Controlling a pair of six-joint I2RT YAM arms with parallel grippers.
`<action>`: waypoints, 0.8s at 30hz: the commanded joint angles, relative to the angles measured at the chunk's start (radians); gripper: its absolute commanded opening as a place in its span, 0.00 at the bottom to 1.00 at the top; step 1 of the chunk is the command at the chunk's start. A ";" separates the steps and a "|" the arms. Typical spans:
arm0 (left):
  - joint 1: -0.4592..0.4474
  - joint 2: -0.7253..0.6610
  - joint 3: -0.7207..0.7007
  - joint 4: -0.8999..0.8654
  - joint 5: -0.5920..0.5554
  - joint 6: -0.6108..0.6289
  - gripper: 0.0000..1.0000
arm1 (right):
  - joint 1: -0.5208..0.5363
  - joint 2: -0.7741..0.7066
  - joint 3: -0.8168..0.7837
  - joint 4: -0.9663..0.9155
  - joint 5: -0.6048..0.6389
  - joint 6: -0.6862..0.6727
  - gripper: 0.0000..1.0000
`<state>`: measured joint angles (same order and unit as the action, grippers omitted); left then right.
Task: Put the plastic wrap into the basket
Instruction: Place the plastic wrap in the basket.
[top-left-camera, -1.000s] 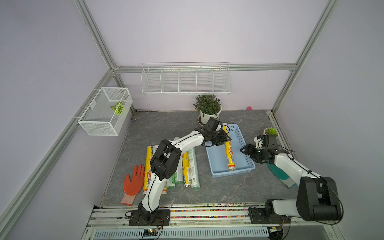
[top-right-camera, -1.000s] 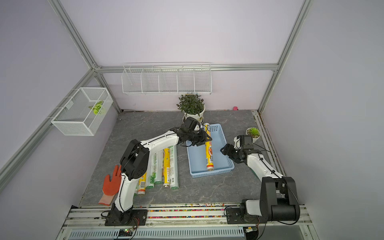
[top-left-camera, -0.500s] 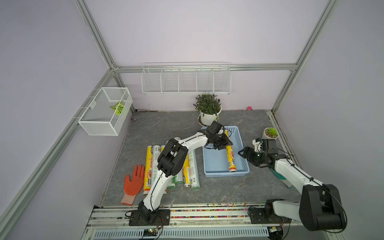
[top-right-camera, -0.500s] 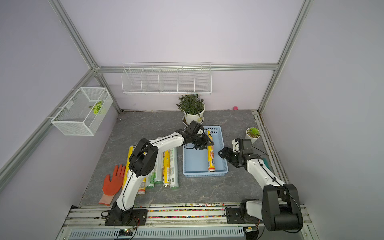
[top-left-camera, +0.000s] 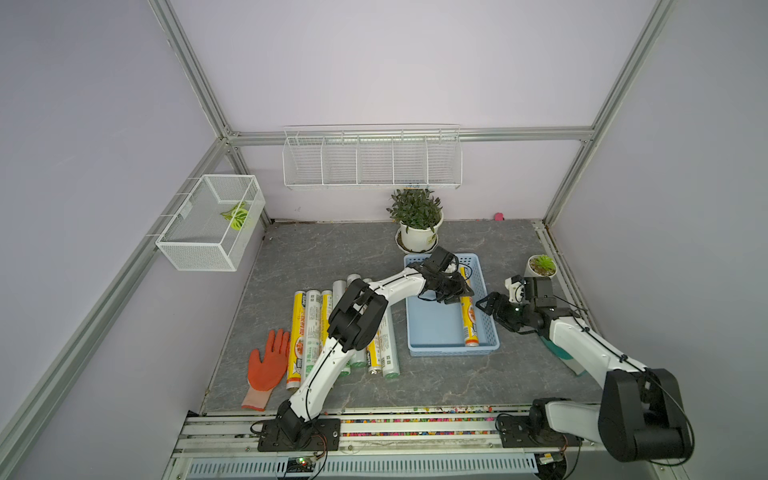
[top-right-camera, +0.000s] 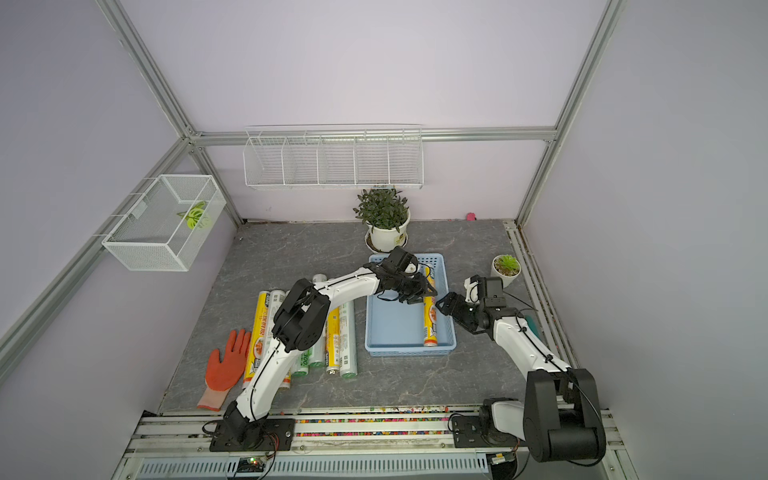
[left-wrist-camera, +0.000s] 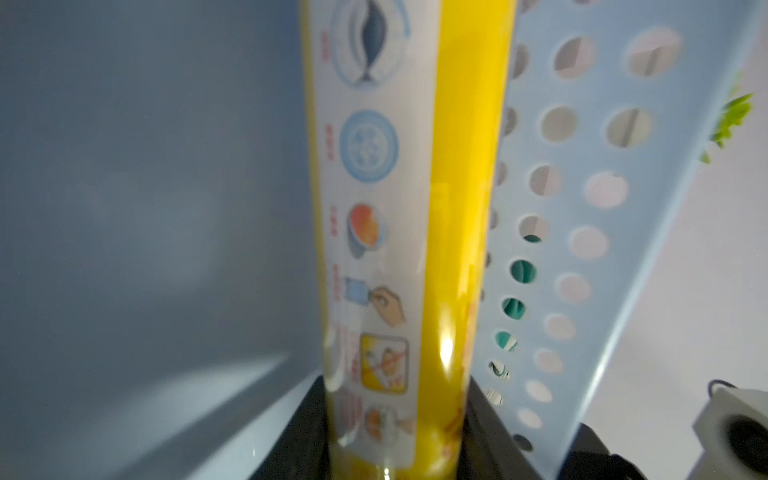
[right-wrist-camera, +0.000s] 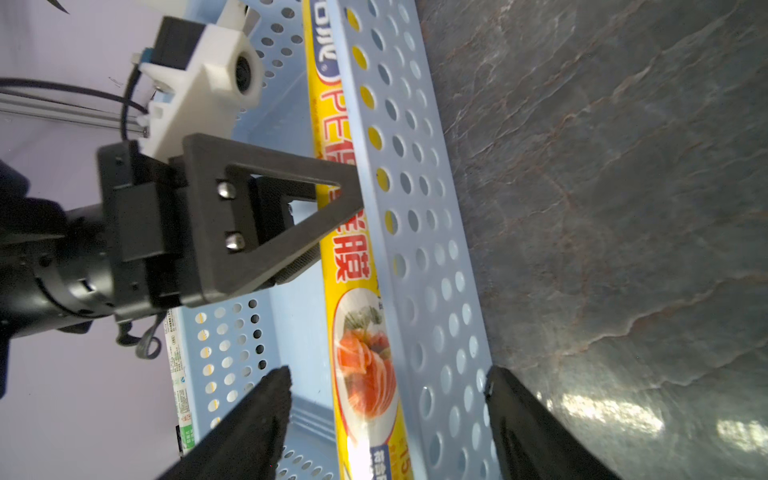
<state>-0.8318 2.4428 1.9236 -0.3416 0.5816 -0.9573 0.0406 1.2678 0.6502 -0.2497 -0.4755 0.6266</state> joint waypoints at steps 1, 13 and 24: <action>-0.006 0.028 0.030 -0.002 0.050 -0.018 0.38 | 0.002 -0.012 0.008 0.006 0.001 0.010 0.79; -0.009 -0.065 -0.057 0.059 0.124 -0.062 0.60 | 0.001 -0.058 0.000 -0.031 0.028 0.003 0.80; -0.008 -0.120 -0.149 0.219 0.221 -0.204 0.57 | 0.001 -0.138 -0.011 -0.084 0.074 0.006 0.80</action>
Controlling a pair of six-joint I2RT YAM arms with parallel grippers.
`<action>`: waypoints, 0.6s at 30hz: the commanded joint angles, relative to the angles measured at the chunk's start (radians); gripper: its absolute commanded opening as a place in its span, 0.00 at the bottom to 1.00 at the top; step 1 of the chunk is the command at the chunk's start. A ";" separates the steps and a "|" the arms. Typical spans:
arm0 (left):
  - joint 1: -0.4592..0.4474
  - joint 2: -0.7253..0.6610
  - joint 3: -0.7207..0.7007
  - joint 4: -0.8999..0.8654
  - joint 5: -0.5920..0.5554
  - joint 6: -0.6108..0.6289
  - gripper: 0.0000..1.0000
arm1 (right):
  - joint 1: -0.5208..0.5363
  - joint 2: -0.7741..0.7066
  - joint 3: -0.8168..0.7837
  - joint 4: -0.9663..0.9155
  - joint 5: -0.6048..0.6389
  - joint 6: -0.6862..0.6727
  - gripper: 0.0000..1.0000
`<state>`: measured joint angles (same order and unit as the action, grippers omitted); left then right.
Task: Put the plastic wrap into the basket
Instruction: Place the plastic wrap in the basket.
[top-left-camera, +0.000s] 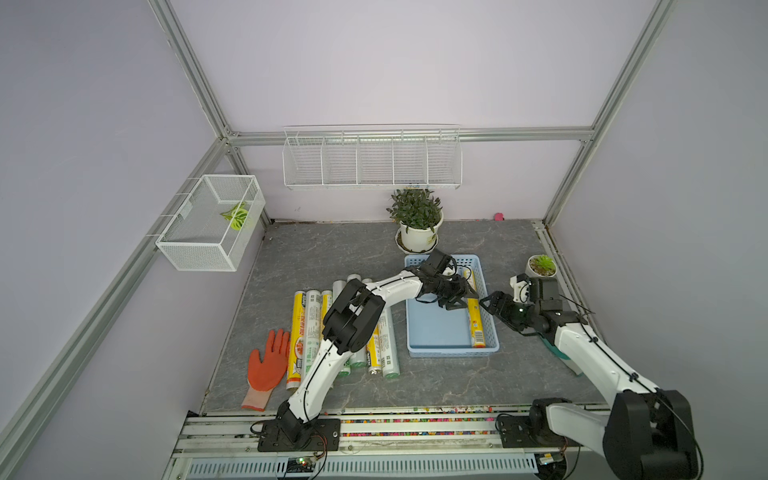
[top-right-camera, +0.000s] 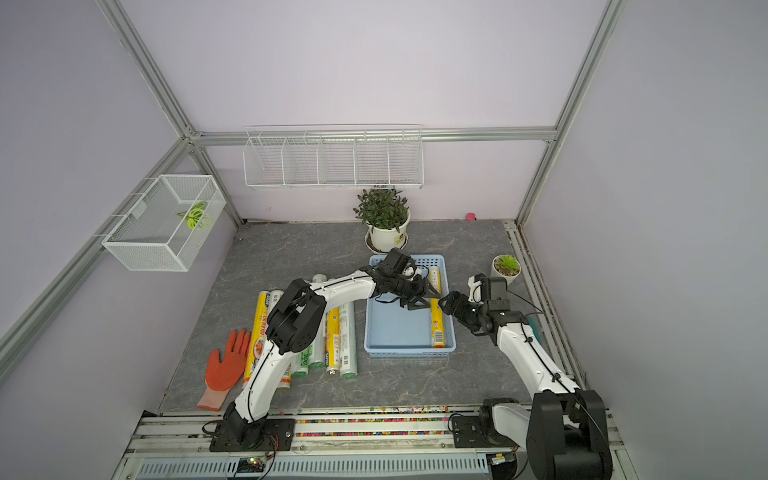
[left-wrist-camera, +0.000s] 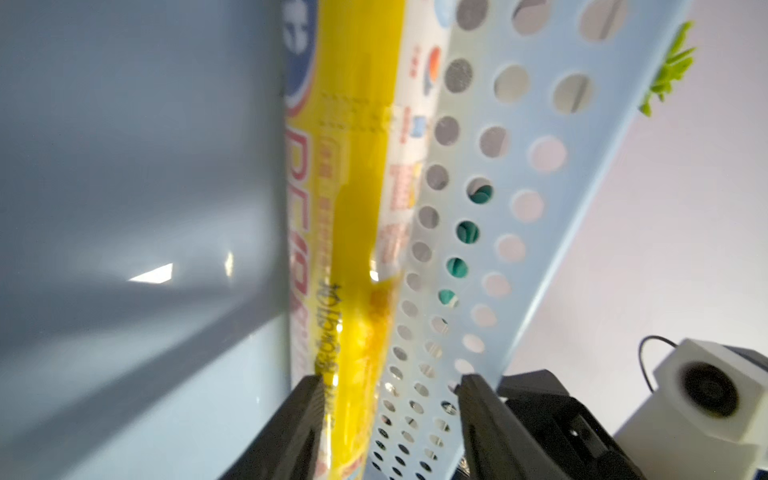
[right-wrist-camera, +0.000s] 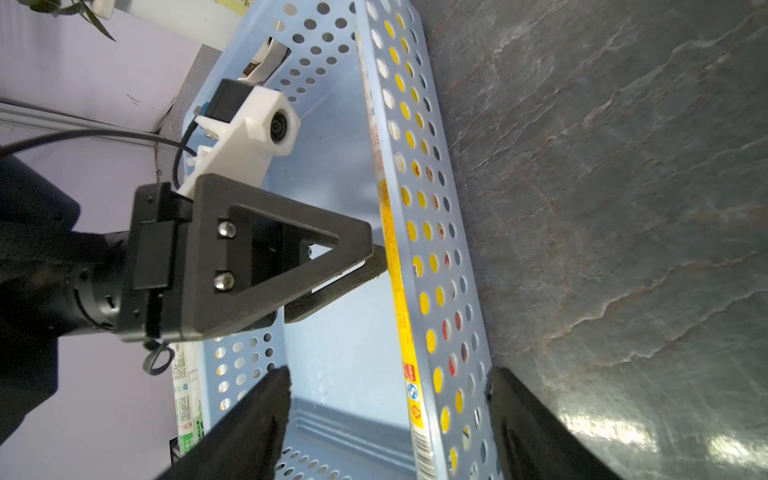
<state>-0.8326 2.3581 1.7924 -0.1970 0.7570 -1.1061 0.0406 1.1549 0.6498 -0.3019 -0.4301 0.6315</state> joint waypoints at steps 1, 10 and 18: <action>-0.008 -0.032 -0.016 0.056 0.034 -0.054 0.58 | 0.001 -0.029 -0.010 -0.033 0.030 0.000 0.80; -0.007 -0.056 -0.009 -0.115 -0.108 0.063 0.61 | 0.001 -0.075 -0.015 -0.053 0.051 0.005 0.80; -0.011 0.020 0.033 -0.089 -0.049 0.041 0.53 | 0.001 -0.053 -0.025 -0.027 0.038 0.013 0.80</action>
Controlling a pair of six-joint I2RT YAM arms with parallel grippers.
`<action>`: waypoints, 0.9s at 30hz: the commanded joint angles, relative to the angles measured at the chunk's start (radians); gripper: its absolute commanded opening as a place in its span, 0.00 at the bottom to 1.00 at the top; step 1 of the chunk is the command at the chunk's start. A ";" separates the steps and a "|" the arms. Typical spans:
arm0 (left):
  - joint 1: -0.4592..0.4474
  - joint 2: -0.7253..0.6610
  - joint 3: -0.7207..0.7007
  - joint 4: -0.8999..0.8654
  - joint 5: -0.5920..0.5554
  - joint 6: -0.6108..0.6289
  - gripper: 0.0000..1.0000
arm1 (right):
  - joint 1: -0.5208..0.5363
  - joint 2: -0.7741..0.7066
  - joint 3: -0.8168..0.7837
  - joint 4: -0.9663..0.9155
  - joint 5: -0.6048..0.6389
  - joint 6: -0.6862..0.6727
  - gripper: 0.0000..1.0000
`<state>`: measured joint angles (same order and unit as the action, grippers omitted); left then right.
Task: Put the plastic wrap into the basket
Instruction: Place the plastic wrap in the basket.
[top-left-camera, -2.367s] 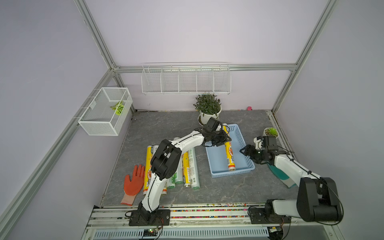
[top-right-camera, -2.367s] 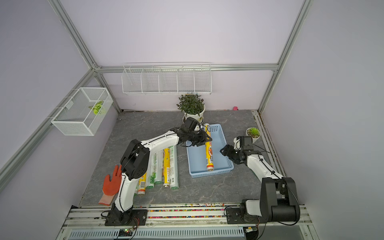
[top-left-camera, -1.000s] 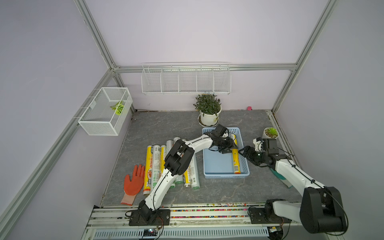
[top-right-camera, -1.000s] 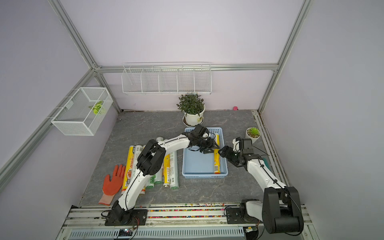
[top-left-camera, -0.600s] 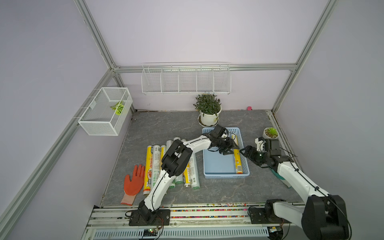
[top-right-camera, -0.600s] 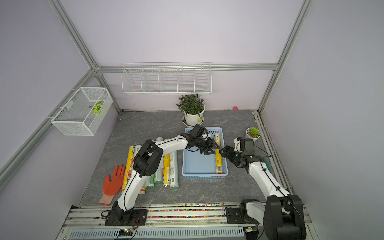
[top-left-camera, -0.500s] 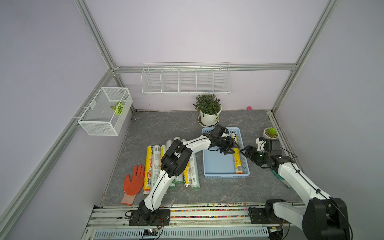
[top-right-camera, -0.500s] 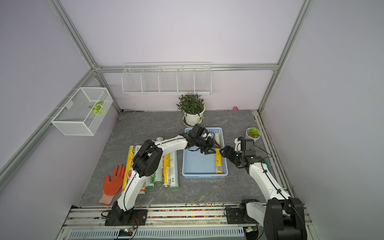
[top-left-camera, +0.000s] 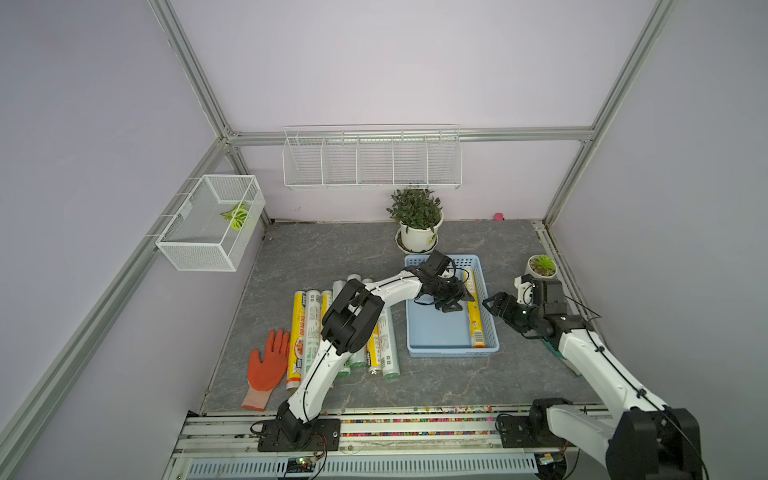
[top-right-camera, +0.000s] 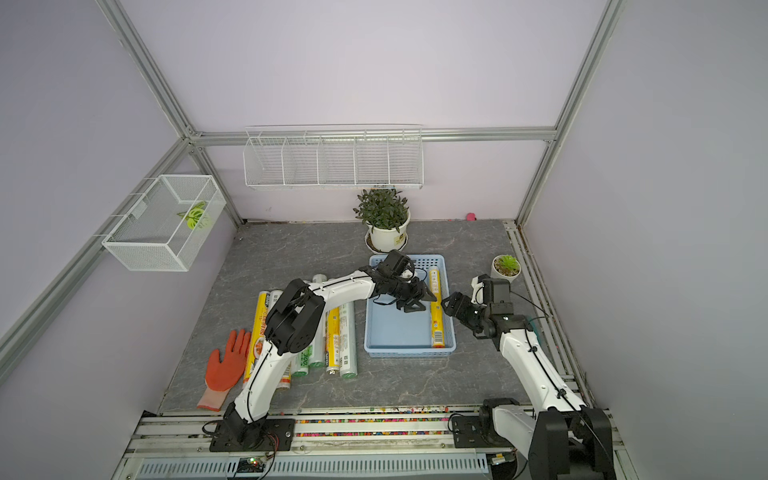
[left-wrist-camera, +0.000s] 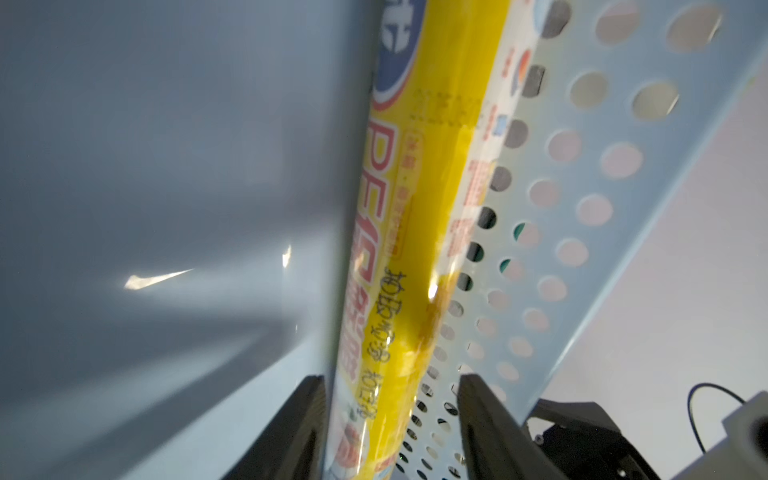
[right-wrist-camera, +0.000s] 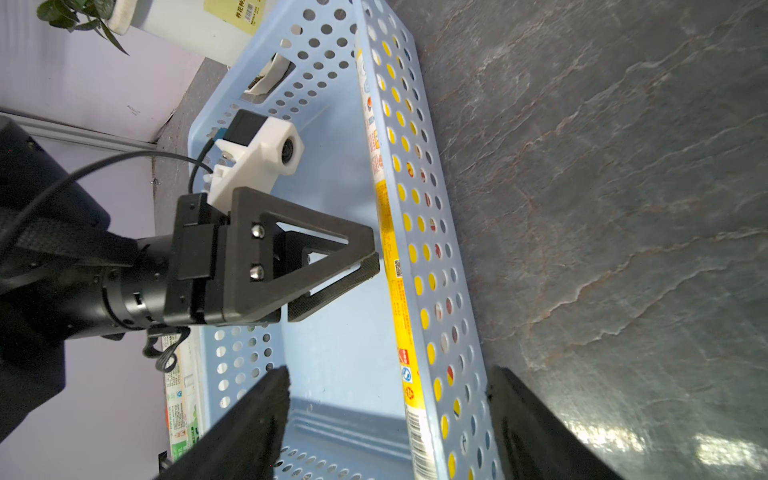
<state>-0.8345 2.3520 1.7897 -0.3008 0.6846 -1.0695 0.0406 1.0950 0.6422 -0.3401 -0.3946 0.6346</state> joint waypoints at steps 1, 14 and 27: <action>-0.009 0.035 0.041 0.024 0.034 -0.004 0.52 | 0.001 0.015 -0.021 0.018 -0.003 0.010 0.80; -0.014 0.070 0.030 0.151 0.109 -0.118 0.48 | 0.001 0.082 -0.040 0.085 -0.082 0.022 0.77; -0.008 -0.197 0.019 -0.134 -0.180 0.215 0.62 | 0.001 -0.114 0.095 -0.147 0.169 -0.057 0.80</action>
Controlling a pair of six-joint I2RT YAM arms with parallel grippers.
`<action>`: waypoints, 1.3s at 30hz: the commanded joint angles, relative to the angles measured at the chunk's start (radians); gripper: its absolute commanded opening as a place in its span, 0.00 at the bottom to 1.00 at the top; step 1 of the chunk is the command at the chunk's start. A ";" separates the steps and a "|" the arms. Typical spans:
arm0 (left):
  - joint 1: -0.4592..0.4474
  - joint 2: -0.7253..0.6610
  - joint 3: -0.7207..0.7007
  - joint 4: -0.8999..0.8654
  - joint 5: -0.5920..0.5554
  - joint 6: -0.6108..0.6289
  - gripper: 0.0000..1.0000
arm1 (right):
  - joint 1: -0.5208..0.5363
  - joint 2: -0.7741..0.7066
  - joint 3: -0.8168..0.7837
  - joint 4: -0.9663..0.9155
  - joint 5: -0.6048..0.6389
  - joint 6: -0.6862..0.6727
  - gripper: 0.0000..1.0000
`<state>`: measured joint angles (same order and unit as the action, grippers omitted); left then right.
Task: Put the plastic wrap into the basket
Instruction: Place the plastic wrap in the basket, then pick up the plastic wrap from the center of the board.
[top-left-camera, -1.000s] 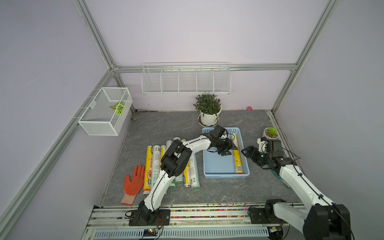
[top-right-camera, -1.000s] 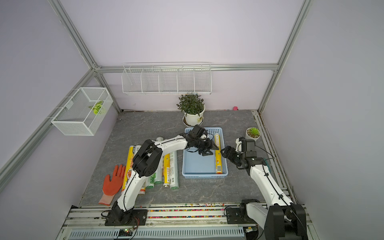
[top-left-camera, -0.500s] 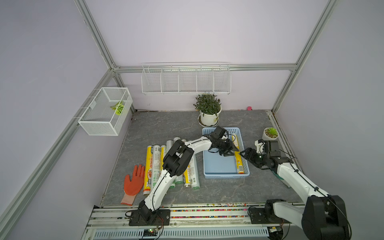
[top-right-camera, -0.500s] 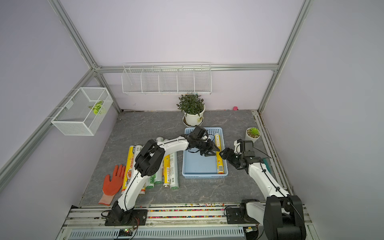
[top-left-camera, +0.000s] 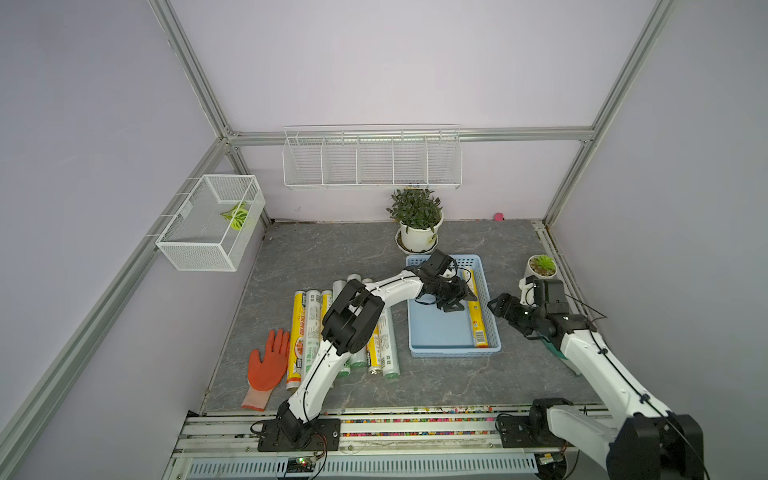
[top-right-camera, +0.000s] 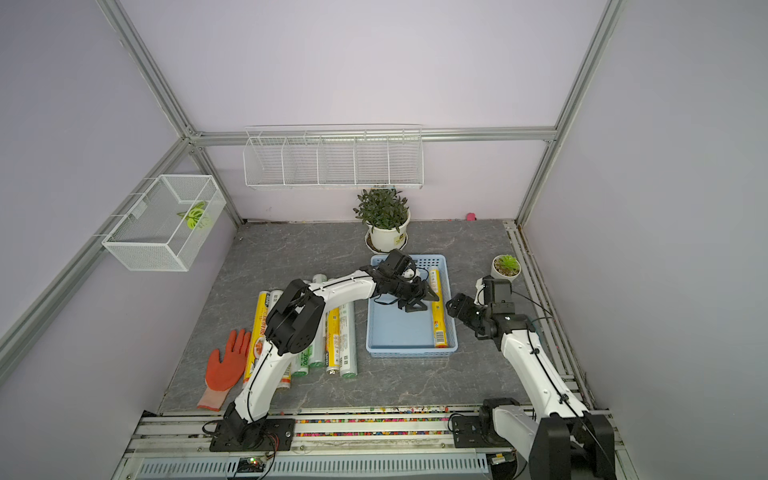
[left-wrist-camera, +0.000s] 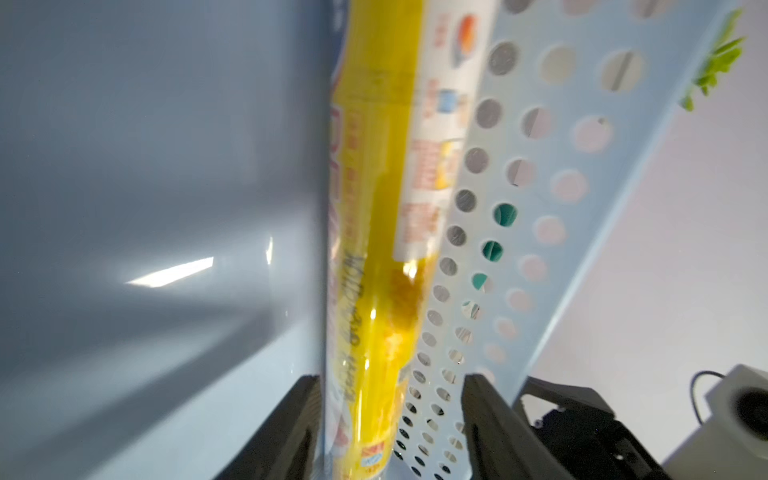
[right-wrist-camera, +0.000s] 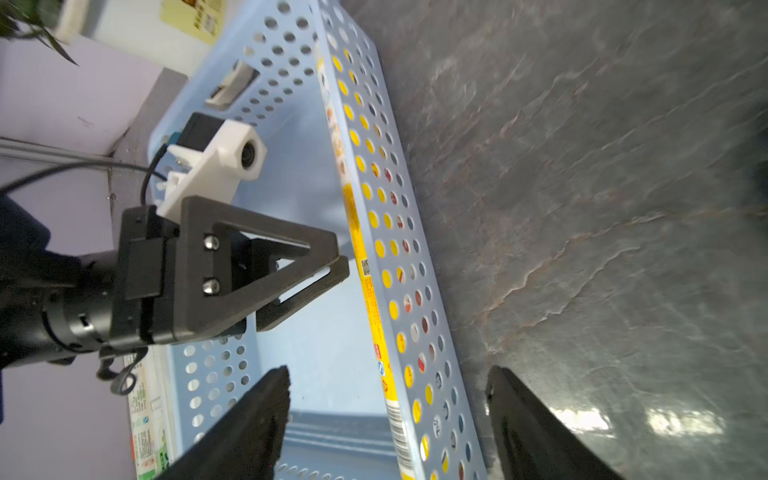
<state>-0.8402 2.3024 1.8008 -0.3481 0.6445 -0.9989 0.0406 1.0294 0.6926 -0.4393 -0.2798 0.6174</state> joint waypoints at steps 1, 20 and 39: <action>-0.001 -0.187 -0.009 -0.103 -0.194 0.181 0.62 | 0.001 -0.060 0.054 -0.042 0.017 -0.044 0.79; 0.138 -0.813 -0.703 -0.226 -0.660 0.255 0.55 | 0.661 0.333 0.340 -0.007 0.271 0.005 0.77; 0.143 -0.676 -0.694 -0.341 -0.682 0.218 0.57 | 0.755 0.478 0.343 0.126 0.305 0.120 0.79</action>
<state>-0.7048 1.5940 1.0706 -0.6636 -0.0292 -0.7738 0.7933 1.5017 1.0504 -0.3363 0.0109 0.7197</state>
